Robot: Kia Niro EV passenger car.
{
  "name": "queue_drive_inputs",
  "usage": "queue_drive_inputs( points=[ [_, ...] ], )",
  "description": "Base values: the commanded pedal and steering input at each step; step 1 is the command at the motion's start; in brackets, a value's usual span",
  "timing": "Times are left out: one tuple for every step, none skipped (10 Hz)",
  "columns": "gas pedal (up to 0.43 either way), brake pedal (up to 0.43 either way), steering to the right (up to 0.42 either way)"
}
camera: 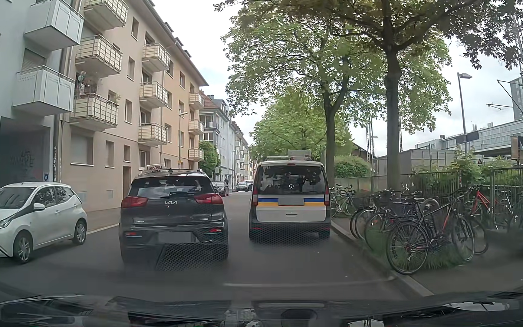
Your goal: Follow the waypoints while adhering to traffic rules and regulations
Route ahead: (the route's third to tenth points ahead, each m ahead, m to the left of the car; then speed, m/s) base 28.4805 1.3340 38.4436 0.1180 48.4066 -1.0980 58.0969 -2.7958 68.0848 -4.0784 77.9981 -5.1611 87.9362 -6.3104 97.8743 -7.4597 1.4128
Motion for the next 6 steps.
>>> queue_drive_inputs(
  points=[
    [0.067, 0.0, -0.294],
    [0.087, 0.0, -0.335],
    [0.098, 0.0, -0.36],
    [0.098, 0.0, -0.383],
    [0.098, 0.0, -0.39],
    [0.098, 0.0, -0.396]
  ],
)
